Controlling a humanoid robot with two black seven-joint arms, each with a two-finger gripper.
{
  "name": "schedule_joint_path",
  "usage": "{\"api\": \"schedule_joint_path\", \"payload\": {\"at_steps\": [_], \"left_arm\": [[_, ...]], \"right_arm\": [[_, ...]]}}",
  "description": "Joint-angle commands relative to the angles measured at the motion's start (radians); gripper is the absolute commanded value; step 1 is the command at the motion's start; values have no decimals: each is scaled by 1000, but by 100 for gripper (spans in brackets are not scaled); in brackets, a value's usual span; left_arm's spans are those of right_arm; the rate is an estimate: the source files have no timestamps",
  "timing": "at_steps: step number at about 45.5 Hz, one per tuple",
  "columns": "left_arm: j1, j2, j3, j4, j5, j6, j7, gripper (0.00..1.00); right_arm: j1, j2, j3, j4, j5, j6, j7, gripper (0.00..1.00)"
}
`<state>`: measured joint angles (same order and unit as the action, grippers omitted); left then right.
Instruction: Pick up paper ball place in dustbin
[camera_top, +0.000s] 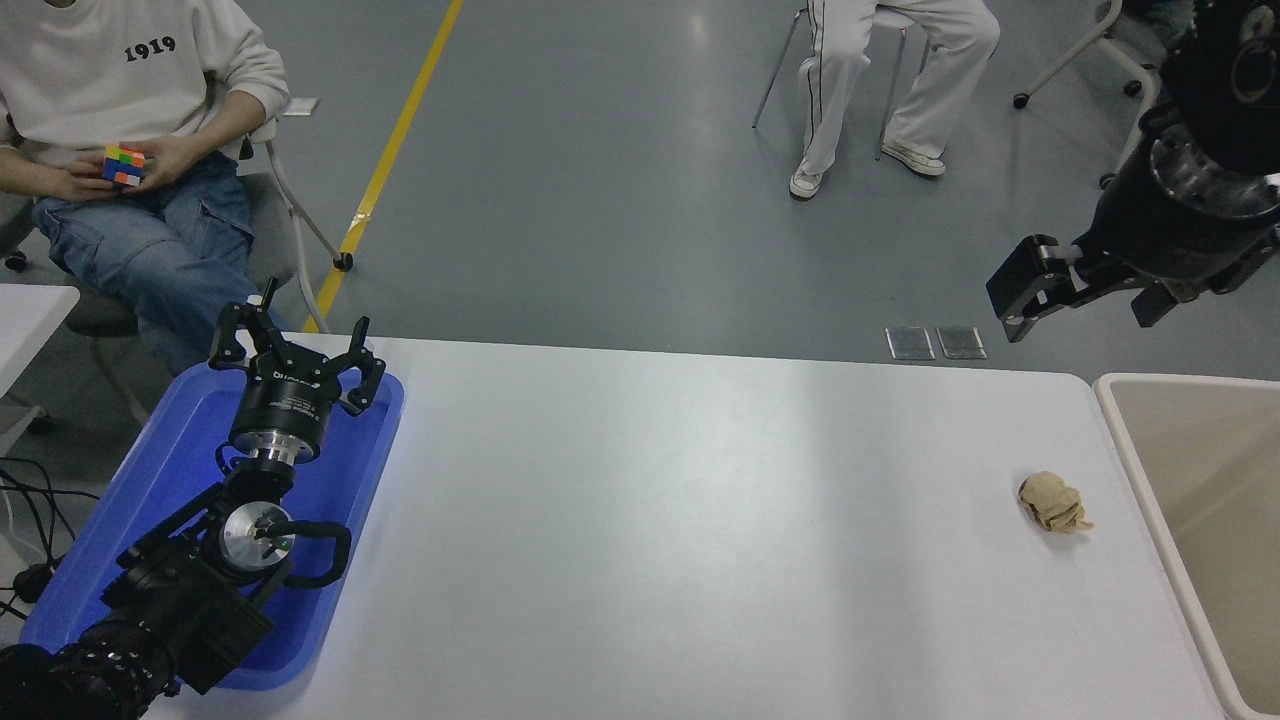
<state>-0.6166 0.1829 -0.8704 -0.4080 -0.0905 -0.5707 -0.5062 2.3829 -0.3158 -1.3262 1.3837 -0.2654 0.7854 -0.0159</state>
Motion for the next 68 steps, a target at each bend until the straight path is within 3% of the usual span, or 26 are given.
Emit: {"api": "schedule_joint_path", "payload": {"at_steps": [1,68], "left_arm": [[0,1,1,0,1,0,0,100],[0,0,1,0,0,0,0,100]], "right_arm": [[1,0,-1,0,0,0,-1,100],[-4,-31,15,-6,3,0,-1,100]]}}
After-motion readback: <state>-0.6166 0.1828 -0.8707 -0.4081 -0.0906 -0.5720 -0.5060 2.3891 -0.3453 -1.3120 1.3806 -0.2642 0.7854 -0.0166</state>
